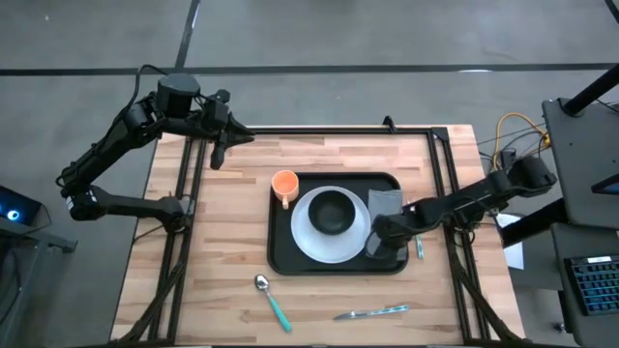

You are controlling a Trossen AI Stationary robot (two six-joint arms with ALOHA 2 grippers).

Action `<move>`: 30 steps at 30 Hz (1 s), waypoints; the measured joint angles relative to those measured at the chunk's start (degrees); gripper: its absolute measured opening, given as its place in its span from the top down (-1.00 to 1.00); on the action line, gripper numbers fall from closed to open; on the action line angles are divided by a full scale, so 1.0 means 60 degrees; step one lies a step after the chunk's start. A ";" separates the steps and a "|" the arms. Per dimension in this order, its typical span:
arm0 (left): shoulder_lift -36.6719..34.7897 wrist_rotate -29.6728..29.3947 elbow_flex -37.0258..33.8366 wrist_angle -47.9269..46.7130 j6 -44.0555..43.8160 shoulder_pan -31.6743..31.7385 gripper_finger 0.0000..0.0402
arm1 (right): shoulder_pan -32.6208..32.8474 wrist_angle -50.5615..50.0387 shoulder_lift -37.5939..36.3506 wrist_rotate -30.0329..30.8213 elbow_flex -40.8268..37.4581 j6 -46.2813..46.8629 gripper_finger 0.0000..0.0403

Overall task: Set up tray
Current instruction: Put the gray napkin on the black tray to the right of the white plate

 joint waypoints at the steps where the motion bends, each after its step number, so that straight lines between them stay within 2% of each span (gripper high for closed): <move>1: 0.0000 0.0000 0.0000 0.0000 0.0000 0.0000 0.79 | 0.0000 0.0116 0.0044 -0.0037 0.0000 -0.0047 0.96; 10: -0.0004 0.0004 0.0000 -0.0003 0.0000 0.0000 0.79 | -0.0055 0.0491 0.0402 -0.0356 0.0040 -0.0435 0.96; 15: -0.0004 0.0004 0.0000 0.0000 0.0000 0.0000 0.79 | -0.0288 -0.0291 0.0055 -0.0191 0.0440 -0.0852 0.96; 21: -0.0004 0.0004 0.0000 -0.0004 0.0000 0.0000 0.79 | -0.1347 -0.2760 -0.1205 0.1104 0.1645 -0.2180 0.96; 25: 0.0000 0.0004 -0.0007 0.0003 0.0071 0.0000 0.79 | -0.2469 -0.2707 -0.1418 0.1633 0.1737 -0.3009 0.96; 30: 0.0000 0.0003 -0.0044 0.0000 0.0095 0.0000 0.79 | -0.3882 -0.2369 -0.0687 0.2266 0.1537 -0.3888 0.96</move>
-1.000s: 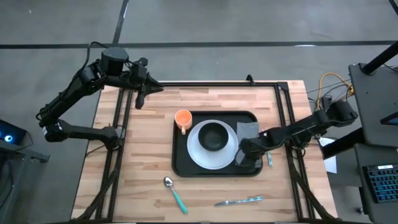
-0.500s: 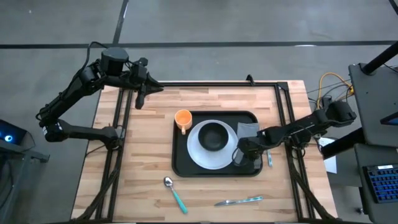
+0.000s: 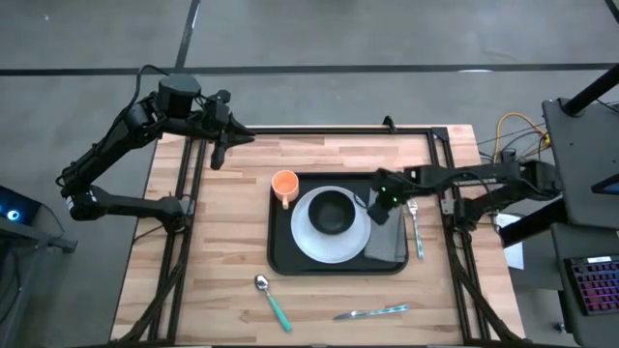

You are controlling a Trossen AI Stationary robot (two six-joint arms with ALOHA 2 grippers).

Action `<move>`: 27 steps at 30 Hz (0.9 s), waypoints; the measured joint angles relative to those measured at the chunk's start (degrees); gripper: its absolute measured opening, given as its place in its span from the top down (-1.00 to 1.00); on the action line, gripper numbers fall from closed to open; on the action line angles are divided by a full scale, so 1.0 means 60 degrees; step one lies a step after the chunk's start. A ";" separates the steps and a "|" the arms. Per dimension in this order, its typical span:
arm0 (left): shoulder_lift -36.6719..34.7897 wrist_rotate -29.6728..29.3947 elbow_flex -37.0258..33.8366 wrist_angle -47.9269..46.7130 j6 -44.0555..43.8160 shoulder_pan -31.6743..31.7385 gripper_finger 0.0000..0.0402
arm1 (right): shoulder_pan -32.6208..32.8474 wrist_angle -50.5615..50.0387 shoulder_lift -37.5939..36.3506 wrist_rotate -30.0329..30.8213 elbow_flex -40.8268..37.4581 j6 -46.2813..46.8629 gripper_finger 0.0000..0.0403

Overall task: Set up tray
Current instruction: Put the gray napkin on the black tray to the right of the white plate

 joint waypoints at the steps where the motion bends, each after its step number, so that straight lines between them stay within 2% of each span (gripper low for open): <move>1: 0.0000 -0.0003 0.0000 0.0003 0.0000 0.0000 0.79 | -0.0273 0.0139 0.0141 0.0019 -0.0018 -0.0174 0.96; 5: 0.0000 0.0001 0.0000 0.0000 0.0004 0.0000 0.79 | -0.1061 0.0690 0.0594 0.0002 -0.0066 -0.0956 0.96; 9: 0.0000 0.0001 0.0000 0.0000 -0.0007 0.0000 0.79 | -0.1532 0.1068 0.0995 -0.0557 -0.0069 -0.1236 0.96; 27: -0.0082 0.0004 -0.0004 -0.0004 -0.0127 -0.0002 0.79 | -0.1491 0.1270 0.1273 -0.1186 -0.0488 -0.1270 0.96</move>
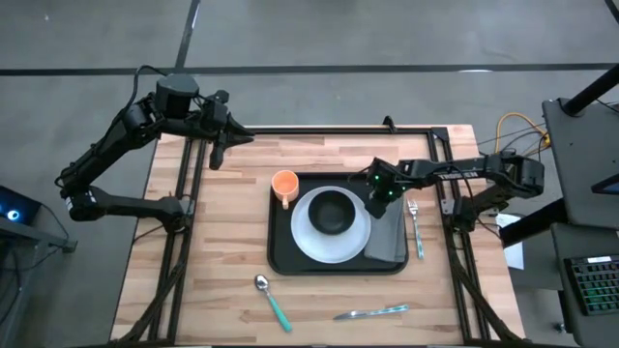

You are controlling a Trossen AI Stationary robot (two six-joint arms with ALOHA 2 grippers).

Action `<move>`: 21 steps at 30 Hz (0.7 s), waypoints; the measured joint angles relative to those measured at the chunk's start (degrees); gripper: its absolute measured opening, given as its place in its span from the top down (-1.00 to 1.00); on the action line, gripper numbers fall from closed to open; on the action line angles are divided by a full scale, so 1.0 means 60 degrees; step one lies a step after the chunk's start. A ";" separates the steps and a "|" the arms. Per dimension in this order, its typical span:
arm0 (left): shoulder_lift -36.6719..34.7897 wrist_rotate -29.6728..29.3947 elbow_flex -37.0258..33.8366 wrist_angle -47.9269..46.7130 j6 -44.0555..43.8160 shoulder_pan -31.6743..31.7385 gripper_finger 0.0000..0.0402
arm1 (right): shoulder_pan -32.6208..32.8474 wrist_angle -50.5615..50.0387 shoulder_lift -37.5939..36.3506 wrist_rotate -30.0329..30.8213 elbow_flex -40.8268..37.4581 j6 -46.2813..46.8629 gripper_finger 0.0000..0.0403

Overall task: Set up tray
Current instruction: Put the gray napkin on the black tray to the right of the white plate, then put the green fork on the gray napkin on the black tray

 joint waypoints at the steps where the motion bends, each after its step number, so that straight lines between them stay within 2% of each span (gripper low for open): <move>1: -0.0005 0.0000 0.0000 0.0000 0.0000 0.0000 0.79 | -0.0004 0.0054 0.0009 -0.0020 0.0000 -0.0036 0.96; 8: 0.0002 -0.0004 0.0000 0.0000 -0.0003 -0.0001 0.79 | 0.0000 0.0398 0.0667 -0.0142 0.0117 -0.0104 0.96; 11: 0.0002 -0.0001 0.0000 0.0000 -0.0004 -0.0002 0.79 | 0.0001 0.0626 0.1128 -0.0517 0.0192 -0.0210 0.96; 15: -0.0041 -0.0001 0.0000 0.0000 -0.0004 0.0002 0.79 | 0.0101 0.0602 0.1515 -0.0572 0.0661 -0.0539 0.96; 21: -0.0060 -0.0003 0.0000 -0.0004 -0.0004 0.0002 0.79 | -0.0078 0.0078 0.1331 0.0113 0.1463 -0.0985 0.96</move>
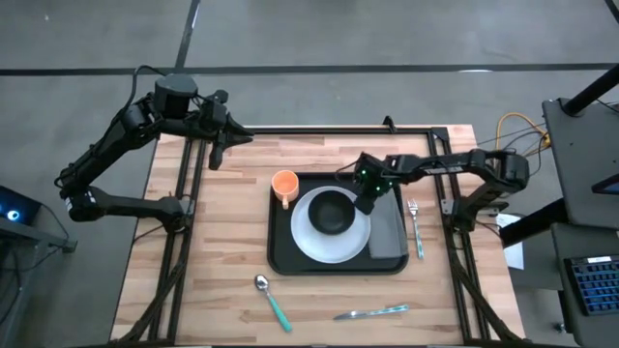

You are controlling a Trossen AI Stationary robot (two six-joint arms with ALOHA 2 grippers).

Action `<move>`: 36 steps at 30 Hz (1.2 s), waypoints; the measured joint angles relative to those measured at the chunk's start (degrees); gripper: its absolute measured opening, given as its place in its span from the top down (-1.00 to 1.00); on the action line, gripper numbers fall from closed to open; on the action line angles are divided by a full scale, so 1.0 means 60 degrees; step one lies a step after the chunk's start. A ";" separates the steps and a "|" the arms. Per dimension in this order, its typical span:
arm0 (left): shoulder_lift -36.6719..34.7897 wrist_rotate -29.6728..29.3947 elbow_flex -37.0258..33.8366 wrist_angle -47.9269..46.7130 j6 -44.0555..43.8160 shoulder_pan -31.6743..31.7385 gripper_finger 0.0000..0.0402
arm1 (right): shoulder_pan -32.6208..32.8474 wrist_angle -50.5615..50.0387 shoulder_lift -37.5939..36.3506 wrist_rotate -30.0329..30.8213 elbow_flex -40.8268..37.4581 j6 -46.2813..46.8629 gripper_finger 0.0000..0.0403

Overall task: Set up tray
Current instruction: Put the green fork on the gray napkin on the black tray

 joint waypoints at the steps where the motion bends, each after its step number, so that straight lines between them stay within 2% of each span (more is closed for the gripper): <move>1: 0.0000 0.0002 0.0000 0.0002 0.0000 0.0000 0.79 | -0.0107 -0.0210 -0.0056 0.0075 0.0019 -0.0055 0.96; 7: -0.0003 0.0001 0.0000 0.0002 0.0000 0.0000 0.79 | -0.0761 -0.1223 -0.0898 0.0229 0.0036 0.0194 0.96; 10: -0.0009 0.0003 0.0000 -0.0001 -0.0001 0.0000 0.79 | -0.0804 -0.2273 -0.1902 0.0132 -0.0124 0.1061 0.96; 14: -0.0040 0.0003 0.0000 -0.0004 -0.0155 0.0000 0.79 | -0.0307 -0.3880 -0.3620 0.0046 -0.0384 0.2727 0.90; 18: -0.0013 0.0000 0.0000 0.0000 -0.0193 -0.0002 0.79 | 0.0525 -0.5018 -0.5073 0.0982 -0.0500 0.4694 0.70; 23: 0.0079 0.0000 0.0000 0.0000 -0.1184 0.0000 0.79 | 0.1671 -0.5386 -0.6001 0.1924 -0.0793 0.7060 0.44; 30: 0.0427 0.0000 0.0000 0.0065 -0.2509 0.0000 0.79 | 0.3542 -0.5436 -0.6269 0.2166 -0.1636 1.0269 0.21; 36: 0.0535 -0.0002 0.0000 0.0066 -0.2565 0.0000 0.79 | 0.5669 -0.5443 -0.6211 0.2456 -0.1983 1.2730 0.16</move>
